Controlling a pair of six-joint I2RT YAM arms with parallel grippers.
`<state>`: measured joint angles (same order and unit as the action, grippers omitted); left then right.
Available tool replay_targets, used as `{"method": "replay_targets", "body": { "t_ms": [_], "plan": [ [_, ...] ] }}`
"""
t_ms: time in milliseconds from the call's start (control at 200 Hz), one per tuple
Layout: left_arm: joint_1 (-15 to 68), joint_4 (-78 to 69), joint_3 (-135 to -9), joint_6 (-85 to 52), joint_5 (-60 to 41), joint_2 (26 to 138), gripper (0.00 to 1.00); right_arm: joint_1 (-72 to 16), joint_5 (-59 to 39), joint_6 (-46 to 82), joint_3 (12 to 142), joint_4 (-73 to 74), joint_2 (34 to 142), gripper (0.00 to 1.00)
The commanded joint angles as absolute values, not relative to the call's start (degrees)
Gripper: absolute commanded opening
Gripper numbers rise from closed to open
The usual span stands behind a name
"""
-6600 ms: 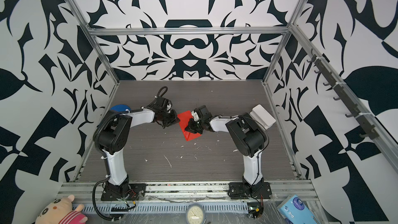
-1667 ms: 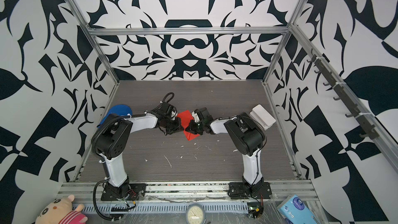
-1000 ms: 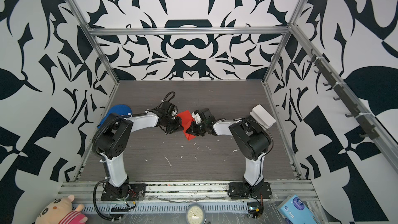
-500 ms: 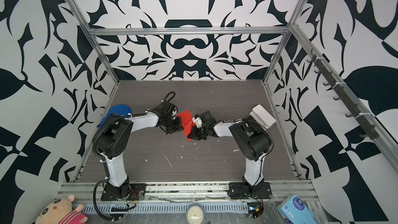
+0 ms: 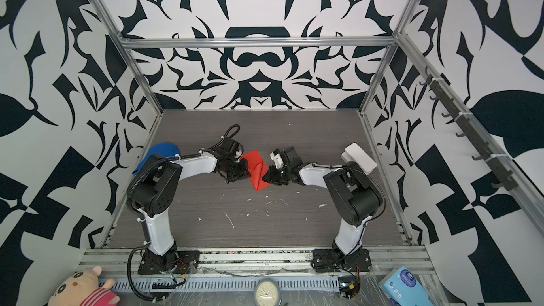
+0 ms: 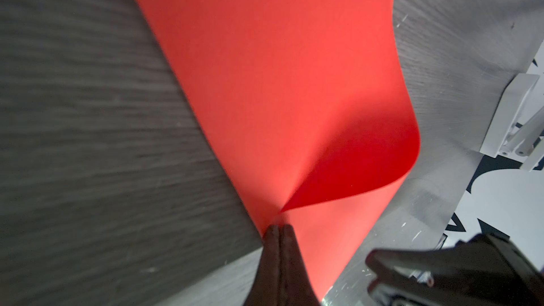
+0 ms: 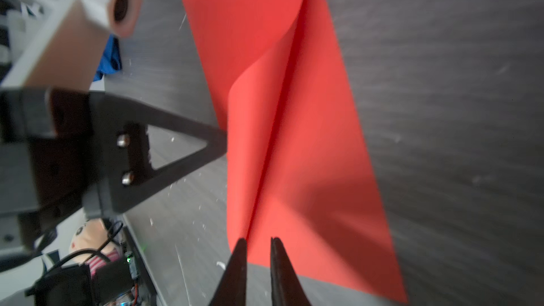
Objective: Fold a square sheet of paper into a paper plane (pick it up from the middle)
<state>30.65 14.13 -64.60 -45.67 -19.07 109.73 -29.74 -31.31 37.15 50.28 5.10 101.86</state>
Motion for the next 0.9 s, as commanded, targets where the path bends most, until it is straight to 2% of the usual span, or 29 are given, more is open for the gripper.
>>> {"method": "replay_targets", "body": {
  "t_ms": [0,170,550,895],
  "plan": [
    [30.5,16.3,-66.0,-45.1,-17.8,111.0,0.0,-30.2,-29.9,34.5,53.6,2.5,103.5,0.28],
    [30.5,16.2,-65.8,-45.2,-17.8,111.0,0.0,-30.2,-32.7,33.0,55.9,2.4,105.2,0.33],
    [30.5,16.1,-65.4,-45.3,-17.8,110.7,0.0,-31.1,-33.0,31.0,59.3,1.1,107.6,0.36],
    [30.5,15.2,-66.1,-45.4,-19.2,109.5,0.02,-31.3,-29.3,32.0,60.8,-2.3,110.2,0.25]
  ]
}}
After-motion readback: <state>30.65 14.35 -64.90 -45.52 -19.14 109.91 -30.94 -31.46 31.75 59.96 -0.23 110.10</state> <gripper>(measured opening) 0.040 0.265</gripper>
